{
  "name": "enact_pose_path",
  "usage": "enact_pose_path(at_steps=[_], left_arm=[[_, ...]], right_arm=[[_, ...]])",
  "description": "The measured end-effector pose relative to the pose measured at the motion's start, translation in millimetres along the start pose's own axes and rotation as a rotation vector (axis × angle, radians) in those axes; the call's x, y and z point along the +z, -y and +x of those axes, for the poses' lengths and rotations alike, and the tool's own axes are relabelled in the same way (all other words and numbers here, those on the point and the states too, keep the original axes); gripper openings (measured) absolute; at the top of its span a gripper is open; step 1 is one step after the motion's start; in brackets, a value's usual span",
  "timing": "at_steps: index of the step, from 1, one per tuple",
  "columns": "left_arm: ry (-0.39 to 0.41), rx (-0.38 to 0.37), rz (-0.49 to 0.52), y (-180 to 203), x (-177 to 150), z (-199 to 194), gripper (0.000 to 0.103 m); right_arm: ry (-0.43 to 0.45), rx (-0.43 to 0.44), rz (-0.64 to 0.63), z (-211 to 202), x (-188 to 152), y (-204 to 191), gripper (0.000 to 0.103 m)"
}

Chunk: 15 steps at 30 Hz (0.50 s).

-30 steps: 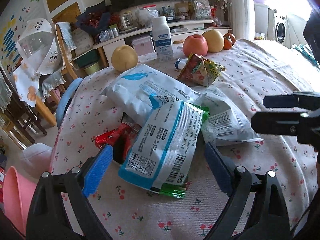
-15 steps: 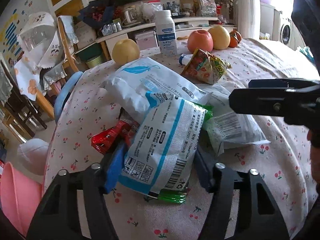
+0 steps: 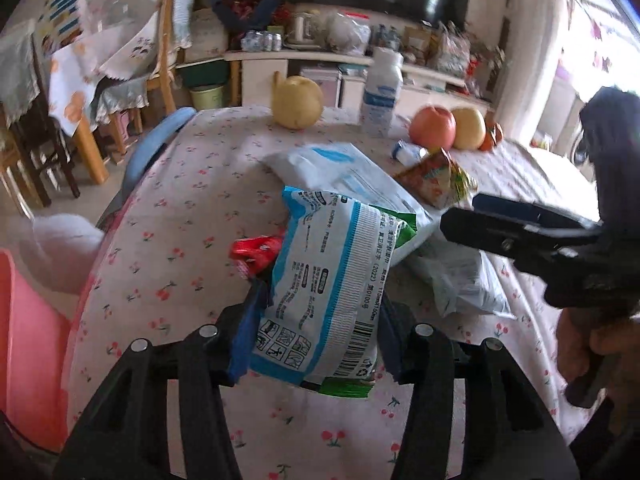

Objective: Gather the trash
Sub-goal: 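Grasp the white-blue wipes pack with the left tool while the right tool grasps the white wipes pack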

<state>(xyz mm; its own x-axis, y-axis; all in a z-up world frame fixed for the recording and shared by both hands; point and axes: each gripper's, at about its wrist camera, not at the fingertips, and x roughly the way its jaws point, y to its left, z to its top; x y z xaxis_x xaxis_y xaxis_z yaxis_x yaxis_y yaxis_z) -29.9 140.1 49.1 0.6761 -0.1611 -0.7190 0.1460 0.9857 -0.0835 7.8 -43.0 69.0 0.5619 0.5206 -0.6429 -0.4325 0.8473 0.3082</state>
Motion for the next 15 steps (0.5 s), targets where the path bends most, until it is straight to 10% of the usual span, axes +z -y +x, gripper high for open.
enact_pose_path(at_steps=[15], left_arm=[[0.072,0.066,-0.122,-46,5,-22,0.053]], right_arm=[[-0.046,0.020,-0.089,51,28,-25,0.089]])
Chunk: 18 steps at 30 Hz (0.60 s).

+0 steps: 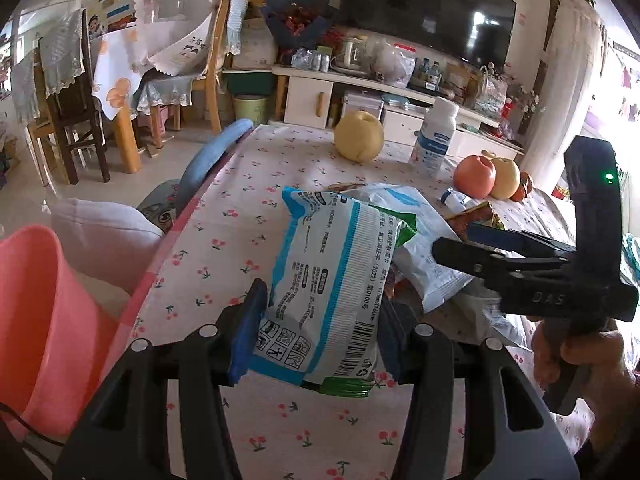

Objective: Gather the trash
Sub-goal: 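Grasp the white-blue wipes pack with the left tool while the right tool grasps the white wipes pack, then carry both wipes packs over the pink bucket and open both tools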

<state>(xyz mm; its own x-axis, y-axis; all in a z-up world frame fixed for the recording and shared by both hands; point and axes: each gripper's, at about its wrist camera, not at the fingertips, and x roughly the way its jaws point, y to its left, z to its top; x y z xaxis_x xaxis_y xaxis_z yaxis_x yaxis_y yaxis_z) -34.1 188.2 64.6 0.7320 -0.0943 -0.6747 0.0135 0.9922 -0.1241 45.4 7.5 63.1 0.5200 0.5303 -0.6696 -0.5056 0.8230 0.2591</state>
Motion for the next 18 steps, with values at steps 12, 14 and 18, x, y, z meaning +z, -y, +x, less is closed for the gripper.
enact_pose_path(at_steps=[12,14,18], left_arm=[[-0.004,-0.002,-0.016,-7,0,2,0.053],[-0.007,0.001,-0.013,-6,-1,3,0.053],[-0.006,0.001,-0.019,-8,-2,4,0.053]], right_arm=[[-0.076,-0.054,-0.050,27,-1,-1,0.093],[-0.090,-0.049,-0.066,30,-1,-5,0.093],[-0.069,-0.074,-0.112,29,-3,-12,0.093]])
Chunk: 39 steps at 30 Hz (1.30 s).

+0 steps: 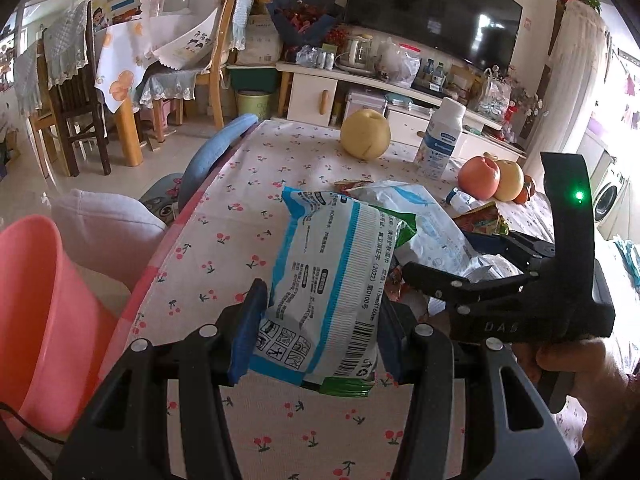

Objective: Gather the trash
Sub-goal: 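Carry both wipes packs over the pink bucket and open both tools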

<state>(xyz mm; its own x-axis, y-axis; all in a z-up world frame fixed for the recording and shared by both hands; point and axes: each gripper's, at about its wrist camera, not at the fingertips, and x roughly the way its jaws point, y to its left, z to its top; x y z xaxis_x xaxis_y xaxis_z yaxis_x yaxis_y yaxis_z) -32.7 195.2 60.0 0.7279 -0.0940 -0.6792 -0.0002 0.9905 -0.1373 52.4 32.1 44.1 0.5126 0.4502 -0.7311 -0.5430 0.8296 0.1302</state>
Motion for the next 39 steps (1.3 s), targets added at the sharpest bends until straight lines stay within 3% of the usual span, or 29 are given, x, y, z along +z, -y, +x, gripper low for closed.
enact_pose_path(at_steps=[9,16,32,39], left_arm=[[0.000,0.000,-0.007,-3,-2,0,0.053],[0.008,0.000,-0.018,-7,-2,-4,0.053],[0.076,-0.023,-0.075,-18,4,-24,0.053],[0.130,0.006,-0.101,-28,8,-42,0.053]], right_arm=[[0.027,-0.040,-0.063,-2,-5,-8,0.081],[0.051,-0.060,-0.056,-6,-8,-5,0.077],[0.118,-0.056,-0.003,-51,-10,-13,0.077],[0.145,-0.041,0.017,-72,-10,-34,0.077]])
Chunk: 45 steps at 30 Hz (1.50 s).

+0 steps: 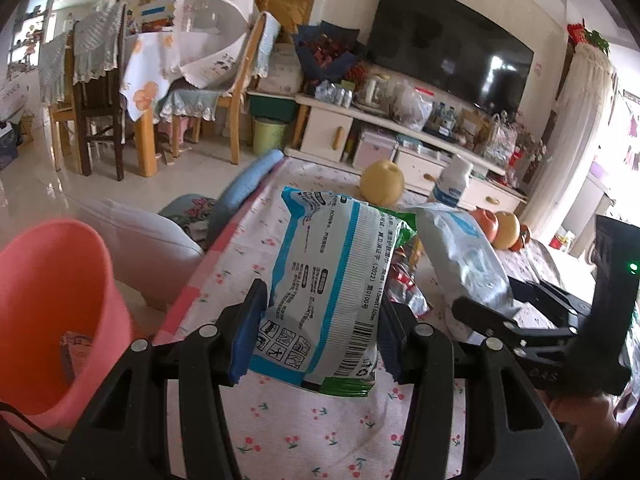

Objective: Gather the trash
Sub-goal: 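Carry both wipes packs over the pink bucket and open both tools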

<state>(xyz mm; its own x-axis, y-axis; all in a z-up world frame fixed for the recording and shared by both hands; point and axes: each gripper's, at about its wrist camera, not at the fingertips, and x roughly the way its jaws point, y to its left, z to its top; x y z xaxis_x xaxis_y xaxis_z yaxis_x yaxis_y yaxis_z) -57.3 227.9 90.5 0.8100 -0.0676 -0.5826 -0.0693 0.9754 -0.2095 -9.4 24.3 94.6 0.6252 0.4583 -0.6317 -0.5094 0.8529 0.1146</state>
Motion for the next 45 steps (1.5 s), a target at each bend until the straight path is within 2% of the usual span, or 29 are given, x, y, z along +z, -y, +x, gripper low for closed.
enact_pose_path(at_steps=[8,12,18,28,32,34,35,37,38,42,45], left_arm=[[0.070,0.075,-0.081,-34,10,-24,0.053],[0.103,0.141,-0.130,-59,18,-36,0.053],[0.139,0.239,-0.256,-108,23,-55,0.053],[0.191,0.374,-0.472,-190,21,-85,0.053],[0.187,0.390,-0.532,-210,20,-87,0.053],[0.182,0.412,-0.545,-216,21,-85,0.054],[0.180,0.419,-0.549,-219,21,-84,0.059],[0.174,0.436,-0.535,-221,22,-81,0.072],[0.159,0.469,-0.525,-221,22,-79,0.082],[0.160,0.490,-0.504,-217,22,-78,0.088],[0.163,0.490,-0.493,-213,22,-78,0.089]], right_arm=[[0.022,0.081,-0.014,-8,6,-58,0.077],[0.019,0.130,-0.065,-5,13,-101,0.077],[0.017,0.199,-0.182,4,28,-173,0.077],[-0.014,0.246,-0.333,43,47,-261,0.077],[-0.032,0.256,-0.391,67,47,-290,0.078],[-0.047,0.237,-0.412,81,45,-300,0.080],[-0.052,0.220,-0.418,86,43,-303,0.085],[-0.066,0.181,-0.412,94,38,-303,0.089],[-0.073,0.173,-0.392,94,36,-299,0.089],[-0.050,0.143,-0.332,80,29,-272,0.090],[-0.034,0.122,-0.276,65,26,-249,0.091]])
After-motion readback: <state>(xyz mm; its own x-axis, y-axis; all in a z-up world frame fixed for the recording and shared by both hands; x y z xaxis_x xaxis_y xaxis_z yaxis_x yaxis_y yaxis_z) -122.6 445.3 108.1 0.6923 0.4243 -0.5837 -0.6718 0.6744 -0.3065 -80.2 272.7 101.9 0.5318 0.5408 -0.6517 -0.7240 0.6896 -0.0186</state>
